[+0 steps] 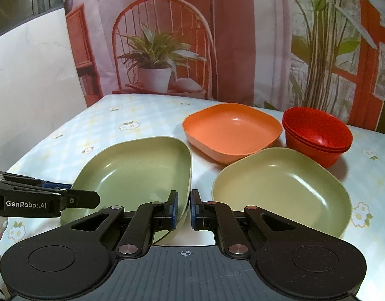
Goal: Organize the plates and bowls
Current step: 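Grip and lift the green plate with the left gripper while the right gripper holds it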
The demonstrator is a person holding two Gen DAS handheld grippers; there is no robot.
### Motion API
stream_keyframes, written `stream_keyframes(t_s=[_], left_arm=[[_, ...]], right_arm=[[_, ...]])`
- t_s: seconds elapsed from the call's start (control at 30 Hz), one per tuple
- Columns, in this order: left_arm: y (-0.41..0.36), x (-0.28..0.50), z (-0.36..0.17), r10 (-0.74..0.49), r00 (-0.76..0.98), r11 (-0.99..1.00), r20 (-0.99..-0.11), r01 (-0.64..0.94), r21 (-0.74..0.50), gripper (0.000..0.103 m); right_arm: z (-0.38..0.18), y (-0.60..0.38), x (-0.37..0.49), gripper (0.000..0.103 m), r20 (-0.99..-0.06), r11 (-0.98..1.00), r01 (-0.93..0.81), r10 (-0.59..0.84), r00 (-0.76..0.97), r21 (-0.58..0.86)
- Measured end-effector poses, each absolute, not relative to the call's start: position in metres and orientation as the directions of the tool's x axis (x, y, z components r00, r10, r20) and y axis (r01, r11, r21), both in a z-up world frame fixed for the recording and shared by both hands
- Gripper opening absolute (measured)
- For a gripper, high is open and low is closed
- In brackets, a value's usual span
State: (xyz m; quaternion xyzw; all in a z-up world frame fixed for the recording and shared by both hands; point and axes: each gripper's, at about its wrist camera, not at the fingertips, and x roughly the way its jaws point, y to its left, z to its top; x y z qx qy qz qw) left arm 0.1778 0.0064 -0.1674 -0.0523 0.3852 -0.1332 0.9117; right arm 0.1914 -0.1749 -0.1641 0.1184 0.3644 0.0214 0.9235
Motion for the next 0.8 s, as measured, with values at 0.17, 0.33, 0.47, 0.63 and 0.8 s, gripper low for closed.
stream_keyframes(t_s=[0.17,0.33,0.47,0.63,0.8], left_arm=[[0.001,0.177,-0.160,-0.293,0.673,0.956,-0.679,0.227,-0.186,0.033],[-0.007,0.177,-0.155,-0.300,0.674,0.952,-0.675,0.253,-0.171,0.033],[-0.012,0.175,-0.154,-0.314,0.668,0.947,-0.675,0.269,-0.174,0.033],[-0.021,0.172,-0.152,-0.323,0.661,0.942,-0.677,0.295,-0.161,0.033],[-0.027,0.169,-0.152,-0.325,0.655,0.938,-0.682,0.314,-0.145,0.033]], right_arm=[[-0.158,-0.182,0.186,0.009,-0.653,0.967,0.063,0.118,0.748,0.248],[-0.152,-0.189,0.180,0.009,-0.638,0.962,0.085,0.105,0.763,0.261],[-0.148,-0.194,0.172,0.010,-0.629,0.957,0.101,0.099,0.771,0.274],[-0.147,-0.203,0.162,0.010,-0.620,0.948,0.123,0.090,0.780,0.294],[-0.150,-0.209,0.152,0.010,-0.613,0.940,0.141,0.084,0.785,0.310]])
